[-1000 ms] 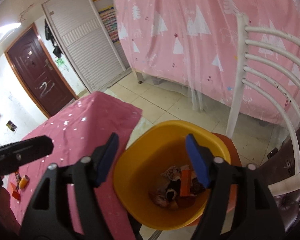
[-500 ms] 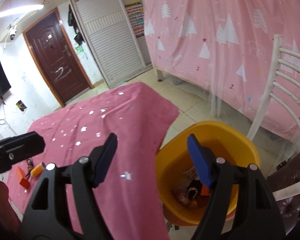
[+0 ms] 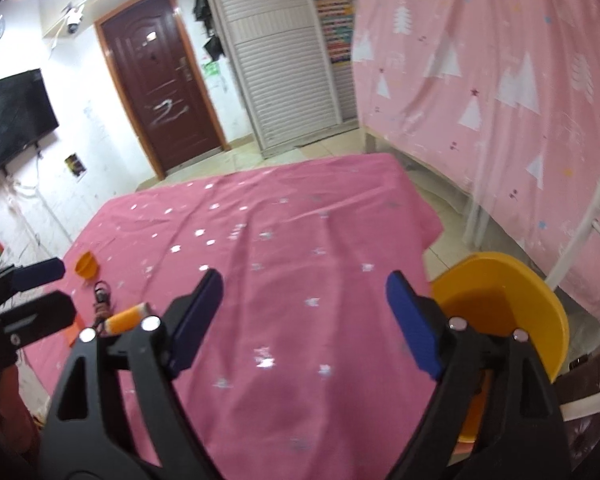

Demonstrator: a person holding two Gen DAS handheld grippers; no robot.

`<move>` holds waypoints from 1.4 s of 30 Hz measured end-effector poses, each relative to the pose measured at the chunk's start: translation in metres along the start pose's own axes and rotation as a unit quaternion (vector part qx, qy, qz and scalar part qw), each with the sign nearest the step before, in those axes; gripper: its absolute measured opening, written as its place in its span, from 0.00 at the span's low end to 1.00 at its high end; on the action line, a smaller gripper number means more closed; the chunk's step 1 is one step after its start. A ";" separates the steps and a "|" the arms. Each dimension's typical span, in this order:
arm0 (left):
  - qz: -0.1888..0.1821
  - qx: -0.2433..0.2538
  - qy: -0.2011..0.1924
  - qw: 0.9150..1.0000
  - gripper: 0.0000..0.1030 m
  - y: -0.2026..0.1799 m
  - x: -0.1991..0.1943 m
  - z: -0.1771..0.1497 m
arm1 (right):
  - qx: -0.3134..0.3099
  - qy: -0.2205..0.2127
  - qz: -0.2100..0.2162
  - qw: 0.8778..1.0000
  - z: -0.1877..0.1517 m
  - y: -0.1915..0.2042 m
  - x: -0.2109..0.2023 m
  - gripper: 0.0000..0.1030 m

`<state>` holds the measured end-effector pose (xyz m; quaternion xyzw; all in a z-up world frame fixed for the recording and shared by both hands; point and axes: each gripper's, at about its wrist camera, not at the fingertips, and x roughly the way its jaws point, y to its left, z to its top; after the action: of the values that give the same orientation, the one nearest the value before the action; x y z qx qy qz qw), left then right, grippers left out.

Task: Collect trash
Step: 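Move both grippers back to the table toward the orange cup and cylinder, then grasp the orange cup with the left gripper while the right grasps the orange-and-white cylinder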

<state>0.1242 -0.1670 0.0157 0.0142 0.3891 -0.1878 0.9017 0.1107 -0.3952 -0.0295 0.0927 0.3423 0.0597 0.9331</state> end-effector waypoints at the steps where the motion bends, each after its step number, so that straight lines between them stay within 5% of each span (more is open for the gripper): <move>1: 0.003 -0.006 0.002 1.000 0.89 0.009 -0.002 -0.003 | -0.004 0.002 0.002 1.000 -0.001 0.005 0.001 0.78; 13: 0.046 -0.077 0.002 0.996 0.89 0.104 -0.007 -0.014 | -0.056 0.031 0.029 0.998 -0.006 0.071 0.020 0.78; 24: 0.093 -0.086 0.018 0.992 0.89 0.164 0.018 -0.008 | -0.106 0.064 0.066 0.990 -0.019 0.120 0.036 0.78; 42: 0.053 -0.064 0.067 0.994 0.89 0.183 0.051 -0.011 | -0.183 0.119 0.048 0.975 -0.023 0.151 0.060 0.71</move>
<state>0.2127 -0.0115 -0.0497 -0.0101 0.4584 -0.1132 0.8814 0.1341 -0.2347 -0.0521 -0.0711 0.4290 0.1771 0.8829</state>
